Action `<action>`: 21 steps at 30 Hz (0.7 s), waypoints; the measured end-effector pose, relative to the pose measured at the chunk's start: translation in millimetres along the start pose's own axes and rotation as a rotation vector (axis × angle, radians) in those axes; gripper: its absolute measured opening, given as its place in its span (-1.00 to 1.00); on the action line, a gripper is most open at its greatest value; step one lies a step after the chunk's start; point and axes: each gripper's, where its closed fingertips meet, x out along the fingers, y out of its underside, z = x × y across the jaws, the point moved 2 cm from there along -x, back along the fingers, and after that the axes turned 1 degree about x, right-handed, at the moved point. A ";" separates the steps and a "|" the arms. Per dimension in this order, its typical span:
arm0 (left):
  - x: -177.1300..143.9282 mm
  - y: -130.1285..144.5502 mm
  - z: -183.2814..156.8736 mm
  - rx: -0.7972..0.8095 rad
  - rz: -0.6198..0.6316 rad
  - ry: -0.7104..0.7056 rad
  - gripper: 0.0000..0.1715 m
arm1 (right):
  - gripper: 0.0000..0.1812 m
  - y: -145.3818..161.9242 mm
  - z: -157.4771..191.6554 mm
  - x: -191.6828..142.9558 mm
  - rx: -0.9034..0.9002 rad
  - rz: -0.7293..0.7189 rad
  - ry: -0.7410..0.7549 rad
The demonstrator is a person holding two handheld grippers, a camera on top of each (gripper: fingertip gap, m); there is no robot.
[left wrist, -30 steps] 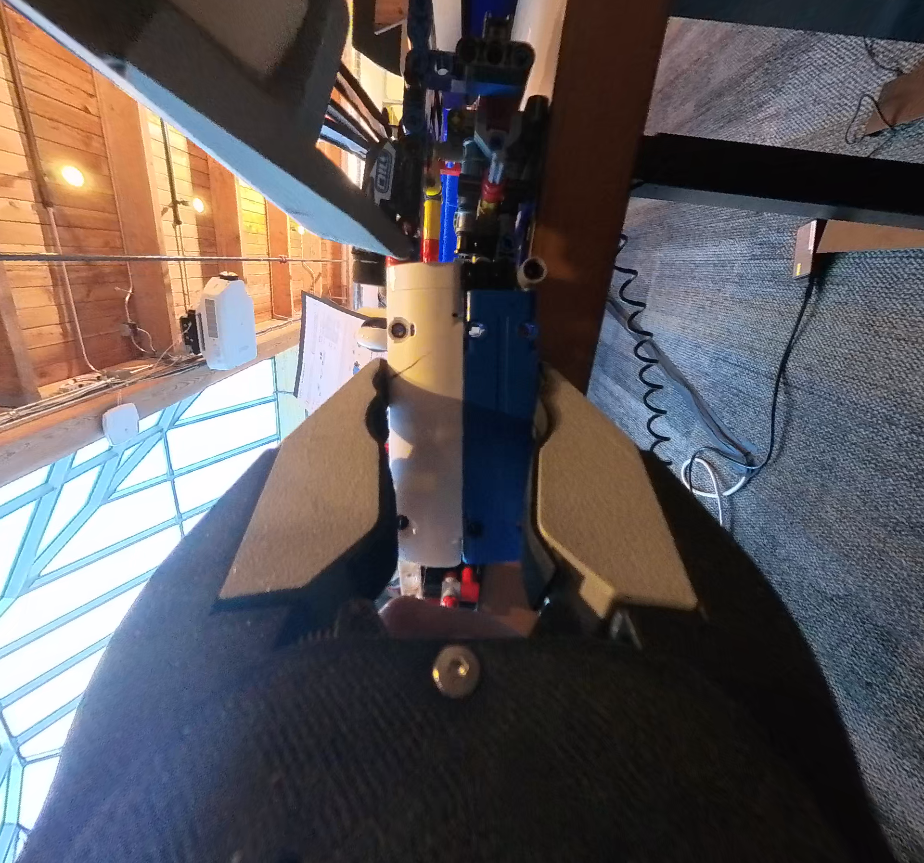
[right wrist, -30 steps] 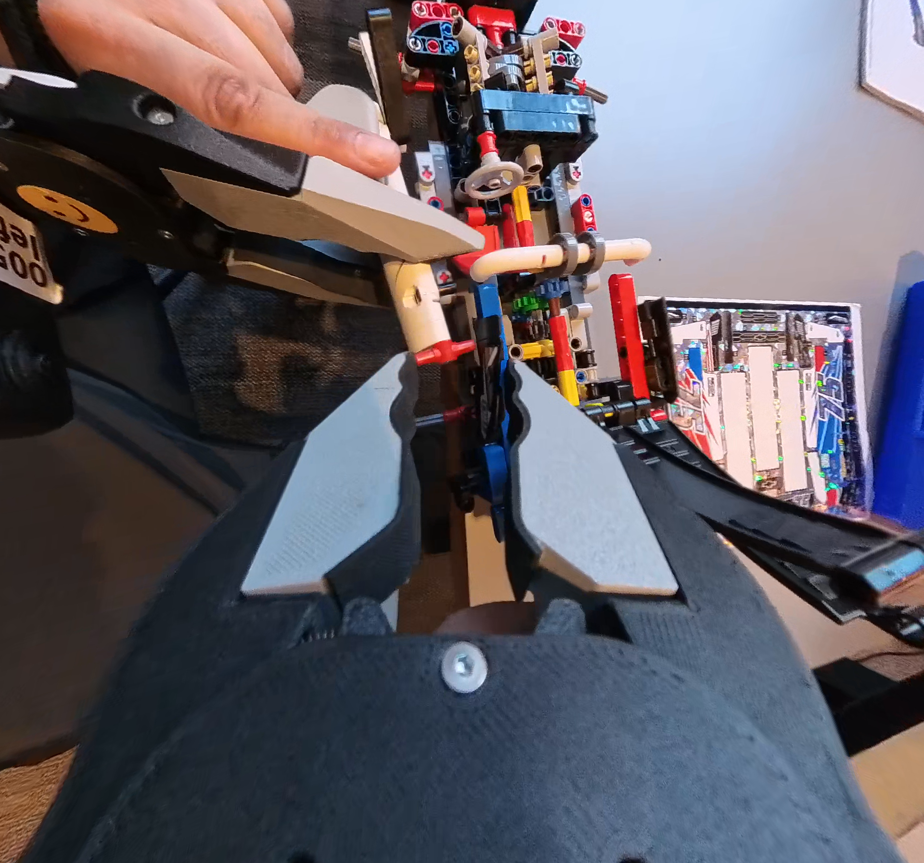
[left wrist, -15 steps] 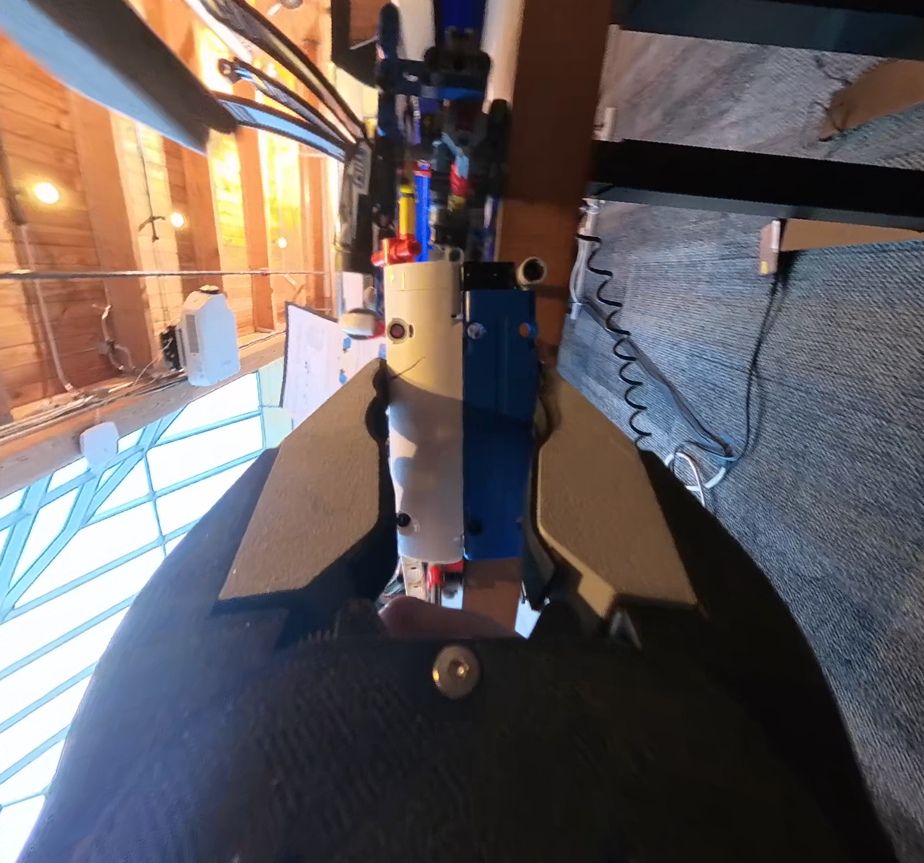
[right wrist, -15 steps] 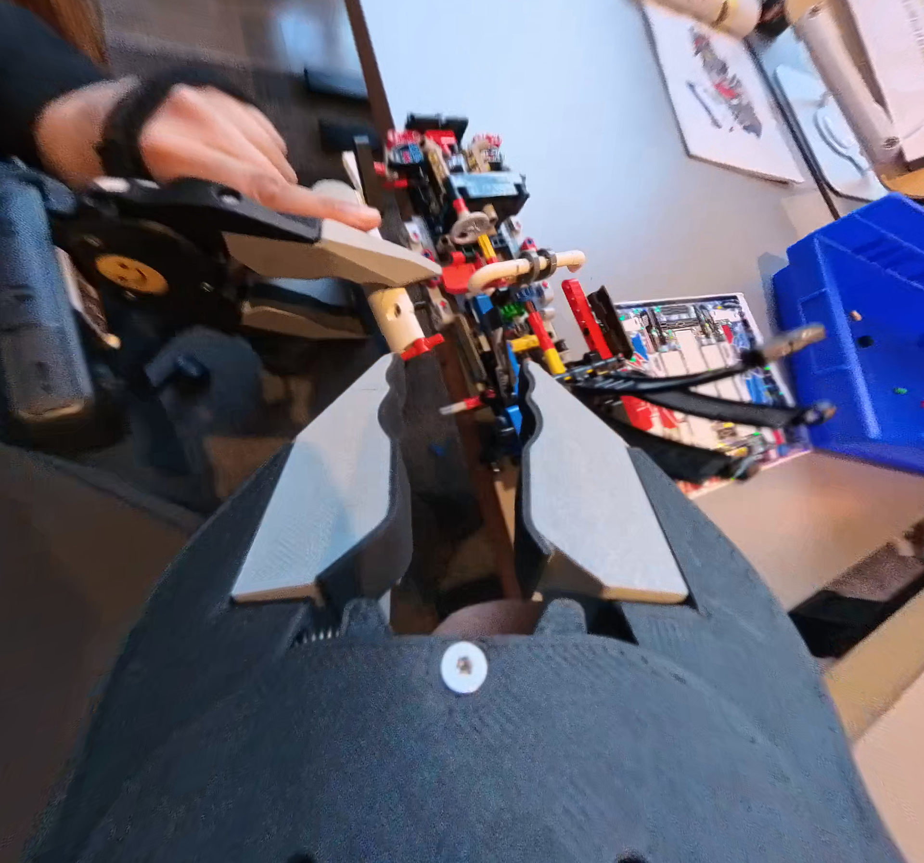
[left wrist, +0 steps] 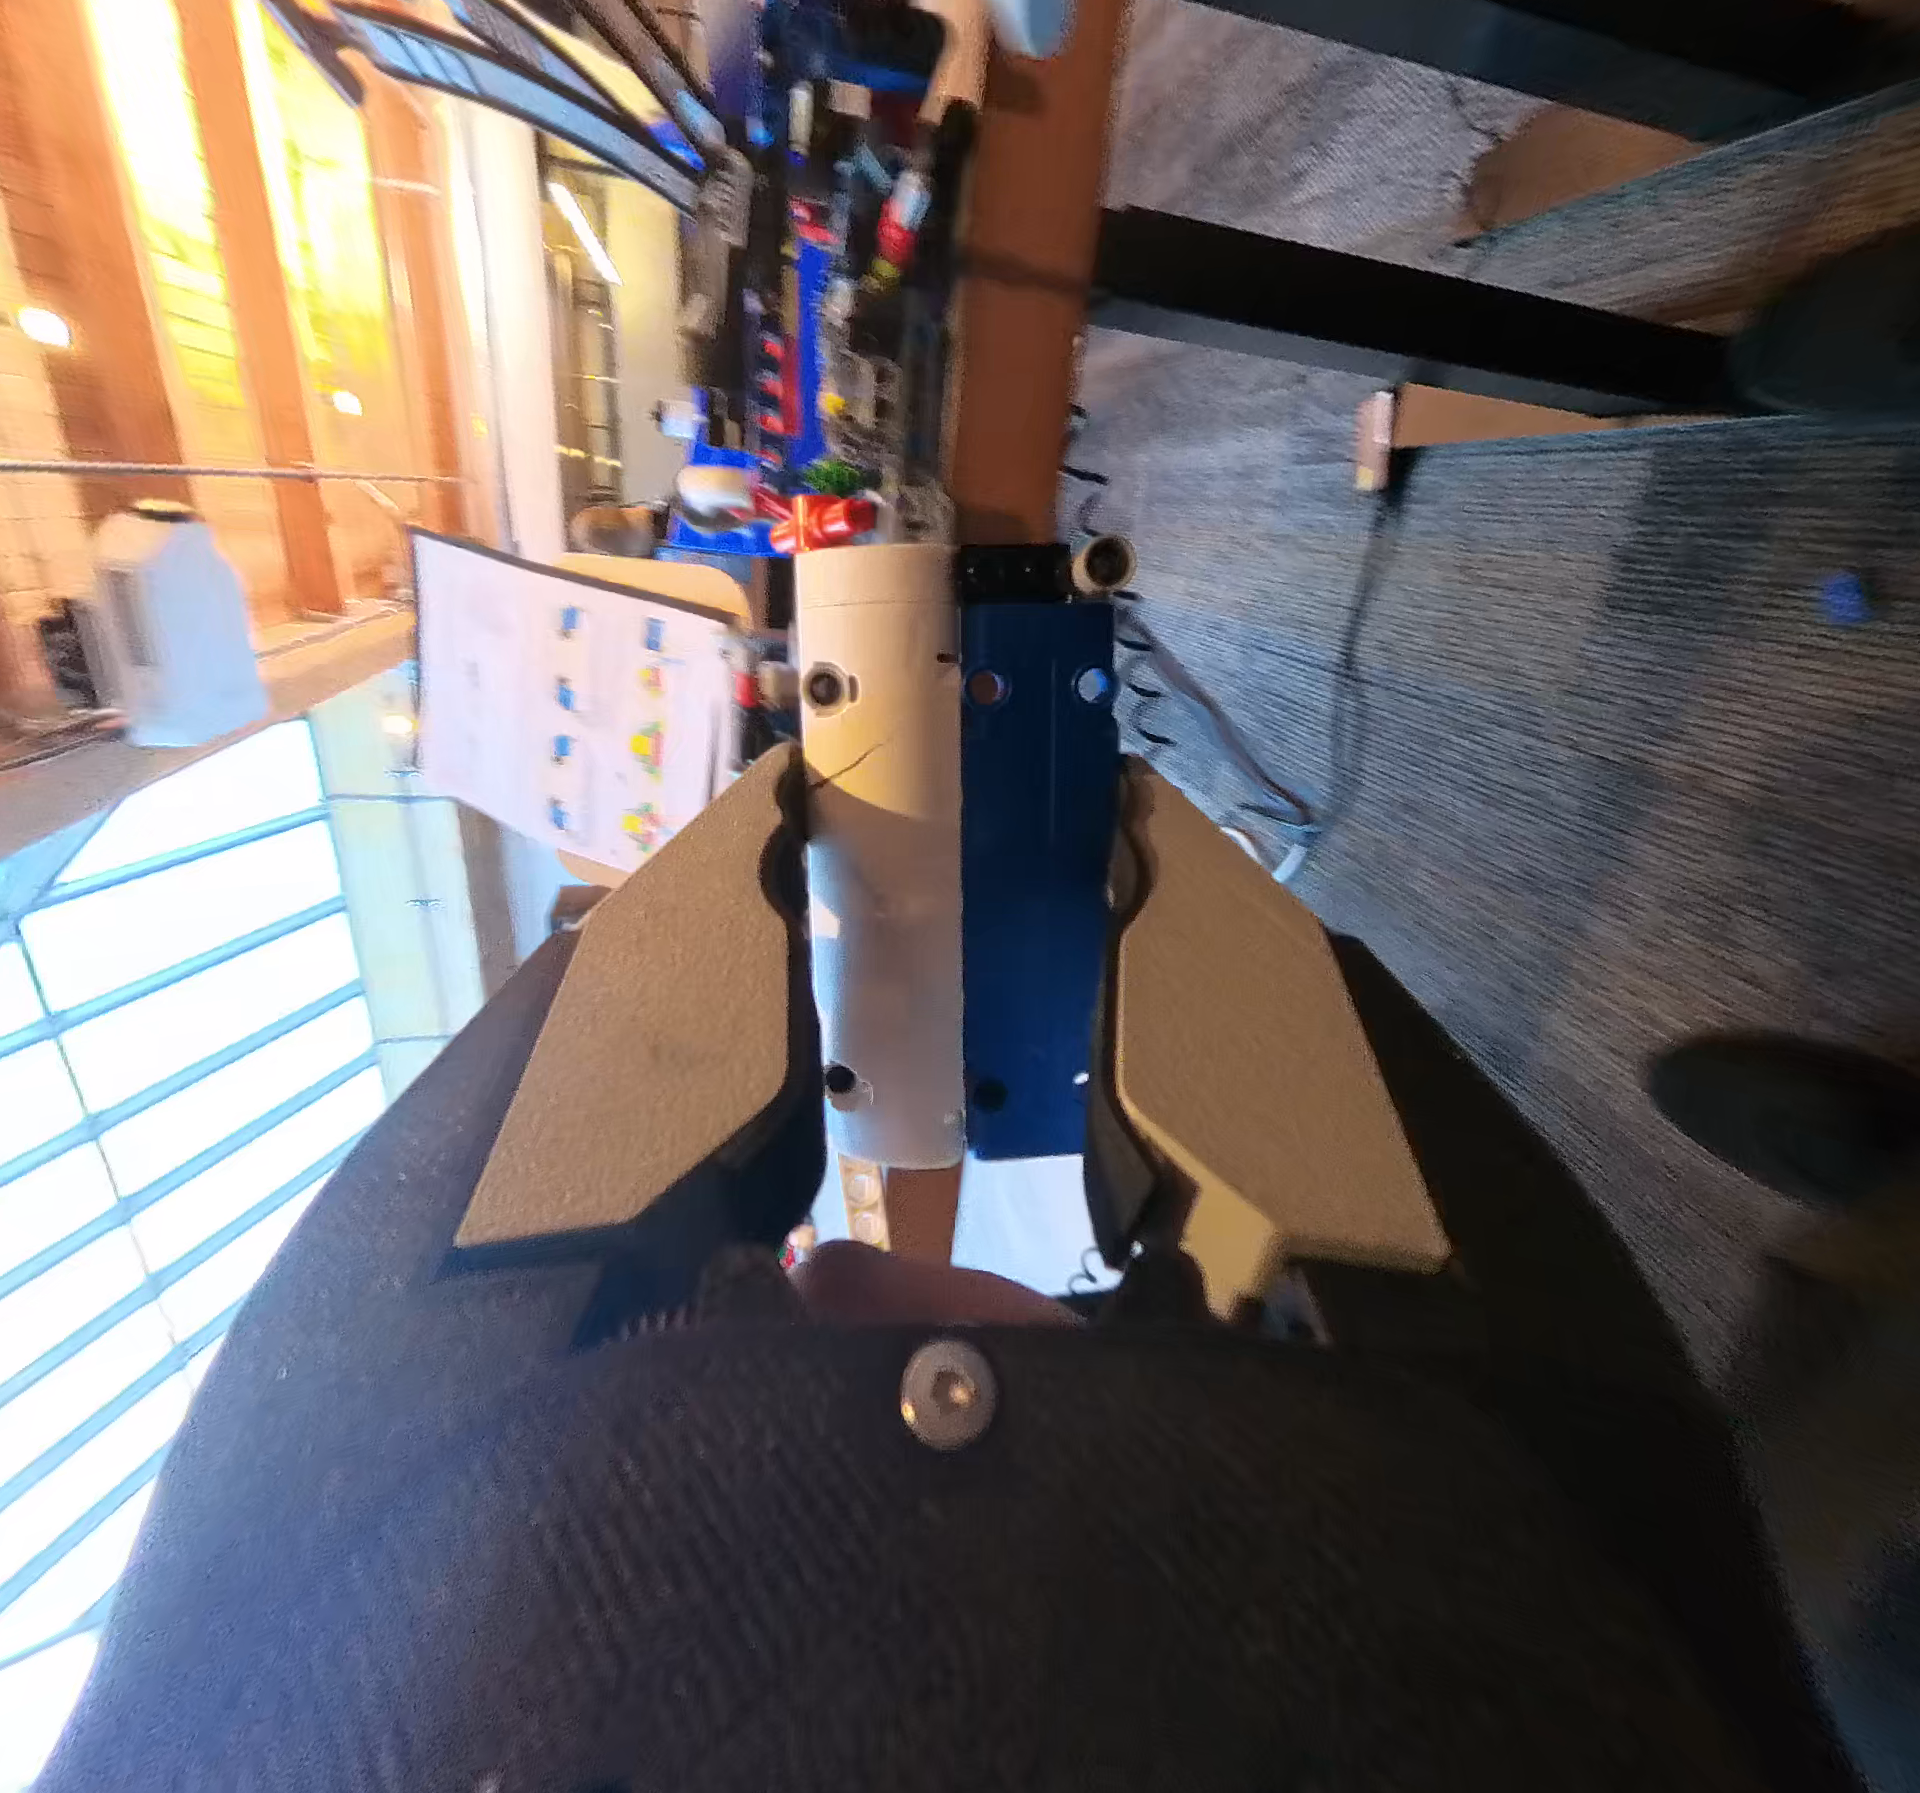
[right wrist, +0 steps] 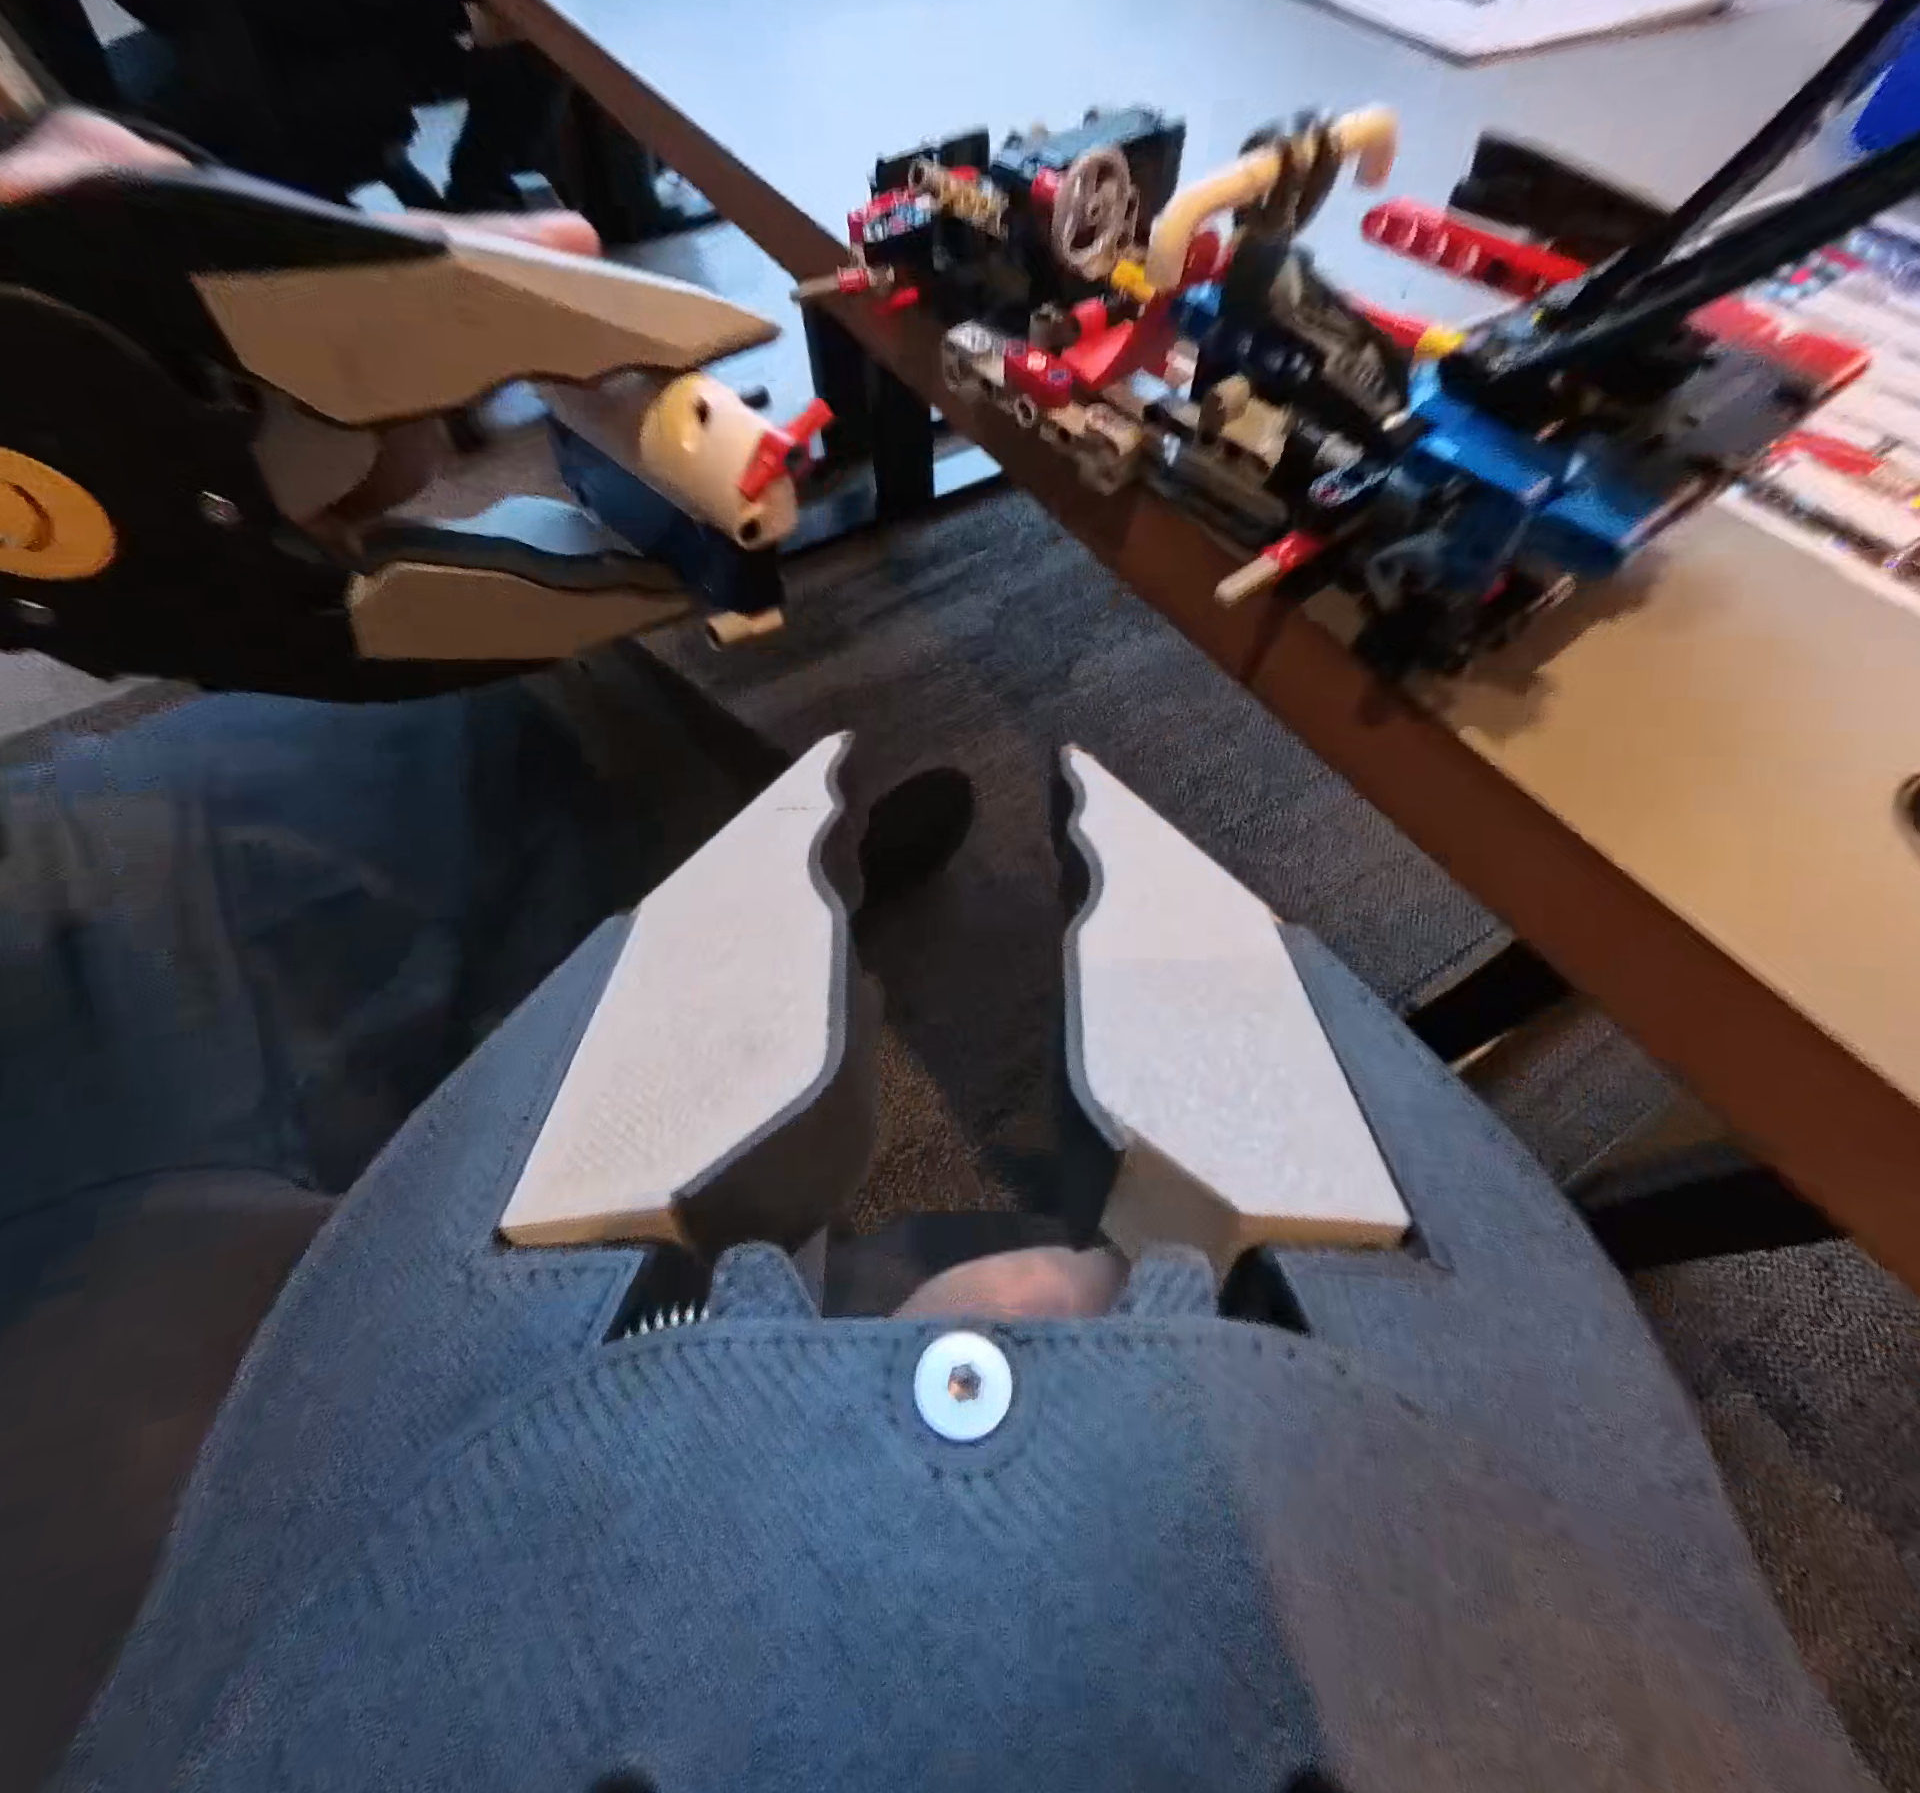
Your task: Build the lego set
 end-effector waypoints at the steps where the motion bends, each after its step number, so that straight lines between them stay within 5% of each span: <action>1: -3.6 1.9 -1.4 0.008 0.002 0.003 -0.36 | -0.62 6.7 1.0 3.4 -0.001 0.019 -0.002; 21: -3.2 28.7 -61.0 -0.167 -0.025 0.171 -0.36 | -0.65 45.5 20.4 36.6 -0.223 0.167 -0.102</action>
